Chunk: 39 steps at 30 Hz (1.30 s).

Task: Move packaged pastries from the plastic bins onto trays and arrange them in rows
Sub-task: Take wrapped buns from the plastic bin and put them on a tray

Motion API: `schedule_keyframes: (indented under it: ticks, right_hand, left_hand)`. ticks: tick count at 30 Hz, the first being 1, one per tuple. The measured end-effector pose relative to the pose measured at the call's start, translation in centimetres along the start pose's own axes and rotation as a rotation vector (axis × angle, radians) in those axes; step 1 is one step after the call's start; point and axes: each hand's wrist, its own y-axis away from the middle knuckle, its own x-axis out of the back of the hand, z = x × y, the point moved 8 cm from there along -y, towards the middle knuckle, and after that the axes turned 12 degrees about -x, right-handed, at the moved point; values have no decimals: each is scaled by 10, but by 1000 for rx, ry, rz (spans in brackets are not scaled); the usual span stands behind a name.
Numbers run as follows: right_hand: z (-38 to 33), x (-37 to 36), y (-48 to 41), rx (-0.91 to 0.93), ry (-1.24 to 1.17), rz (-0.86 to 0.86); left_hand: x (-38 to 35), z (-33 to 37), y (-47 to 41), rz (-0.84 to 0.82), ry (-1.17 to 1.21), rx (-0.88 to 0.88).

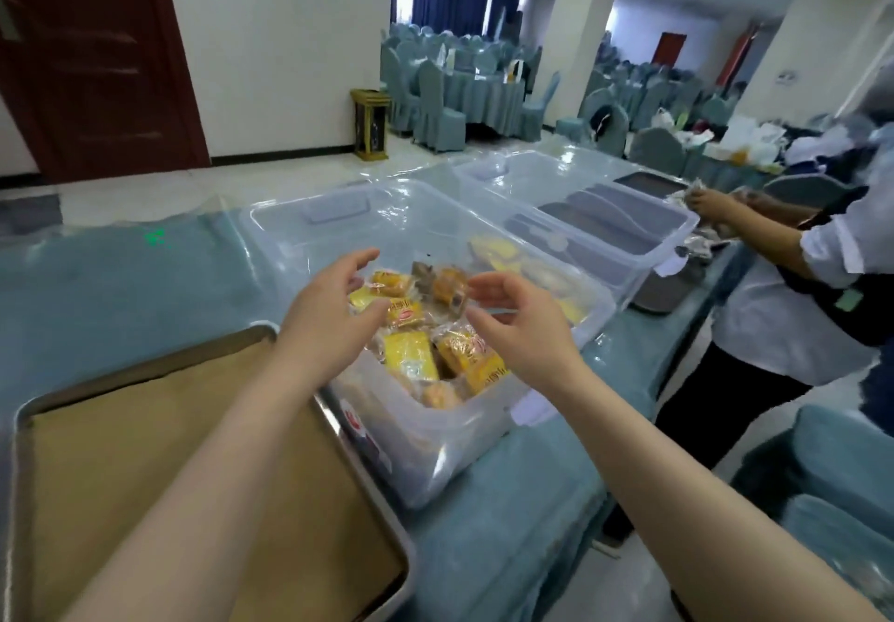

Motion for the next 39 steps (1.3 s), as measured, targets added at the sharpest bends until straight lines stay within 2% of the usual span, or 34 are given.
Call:
schedule_keyframes:
  ticks: [4,7,9,13,17,19,21,25,27,30,32,34,37,39]
  right_hand:
    - [18,-11,-49,-20,127,-70]
    - [35,-30,-85,-43,330,-211]
    - [40,-45,-112,2,467,-298]
    - [48,-85,-171,99,754,-378]
    - [77,-122,-208,120,1050,-404]
    - [92,-137,-219,43,1053,-403]
    - [102,-153,-223,-19,939,-432]
    - [96,-182,-219,199,850,-476]
    - [102,-197,-212,202,825,-600]
    - [115,-215,-206,247,917,-756]
    - [118,-216,-210,255,969,-806]
    - [112,-212,-214,315,1024,-787]
    - [98,-197,-216,421,1029,-751]
    - [99,-181,-221,402,1031,-746]
  left_hand:
    - [-12,-31,-33,-62,-135,12]
    - [-24,-51,-51,-253,-343,19]
    - [-24,-64,-62,-319,-435,62]
    - [-15,-73,-69,-253,-540,166]
    - [-19,-71,-66,-290,-627,203]
    - [-19,-72,-66,-321,-661,227]
    - [-21,-74,-67,-348,-694,249]
    - [-23,-78,-67,-374,-720,264]
    - [-22,-78,-68,-403,-747,270]
    - [-26,-80,-68,-489,-808,299]
    - [-33,-81,-69,-573,-864,302]
    - [-43,-90,-70,-725,-909,378]
    - [-77,-104,-54,-1029,-767,618]
    - [-114,-102,-32,-1277,-780,645]
